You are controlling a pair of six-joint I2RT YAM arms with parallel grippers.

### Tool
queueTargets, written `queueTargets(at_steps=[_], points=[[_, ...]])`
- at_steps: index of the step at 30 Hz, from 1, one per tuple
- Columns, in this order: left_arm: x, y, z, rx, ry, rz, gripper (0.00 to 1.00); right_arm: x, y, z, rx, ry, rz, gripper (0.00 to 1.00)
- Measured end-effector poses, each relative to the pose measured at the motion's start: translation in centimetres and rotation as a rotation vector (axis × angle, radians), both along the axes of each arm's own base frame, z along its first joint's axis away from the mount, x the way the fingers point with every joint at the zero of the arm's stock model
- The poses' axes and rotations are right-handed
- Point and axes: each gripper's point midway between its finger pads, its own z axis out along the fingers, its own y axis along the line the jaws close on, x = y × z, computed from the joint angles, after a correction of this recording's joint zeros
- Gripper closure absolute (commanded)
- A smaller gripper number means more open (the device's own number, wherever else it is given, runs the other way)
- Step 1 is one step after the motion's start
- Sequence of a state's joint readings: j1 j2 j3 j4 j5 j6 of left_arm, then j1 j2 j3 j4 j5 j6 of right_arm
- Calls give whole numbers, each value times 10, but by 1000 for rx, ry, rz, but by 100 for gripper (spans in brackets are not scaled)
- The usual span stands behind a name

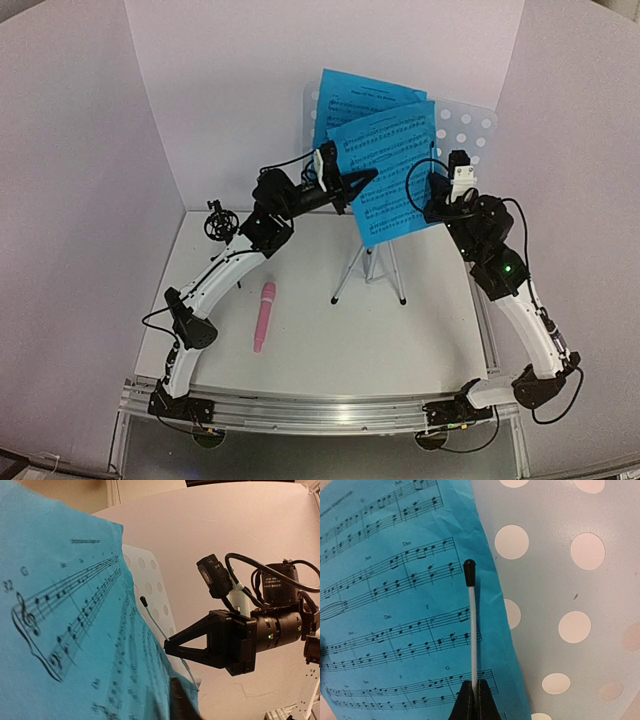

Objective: Set up the instrument practice props

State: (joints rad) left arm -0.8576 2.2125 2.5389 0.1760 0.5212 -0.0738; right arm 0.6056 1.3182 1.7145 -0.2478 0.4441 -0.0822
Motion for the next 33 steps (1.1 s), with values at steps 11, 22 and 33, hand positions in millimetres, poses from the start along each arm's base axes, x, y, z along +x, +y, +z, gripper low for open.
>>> queueTargets(at_steps=[11, 22, 33], points=[[-5, 14, 19, -25, -43, 27, 100, -2, 8, 0, -22, -5, 46, 100], [-5, 15, 25, -66, -100, 47, 100, -8, 25, 1, -69, -26, 147, 58], [-13, 10, 19, -52, -174, 14, 100, -48, 15, 53, -131, -93, 223, 42]])
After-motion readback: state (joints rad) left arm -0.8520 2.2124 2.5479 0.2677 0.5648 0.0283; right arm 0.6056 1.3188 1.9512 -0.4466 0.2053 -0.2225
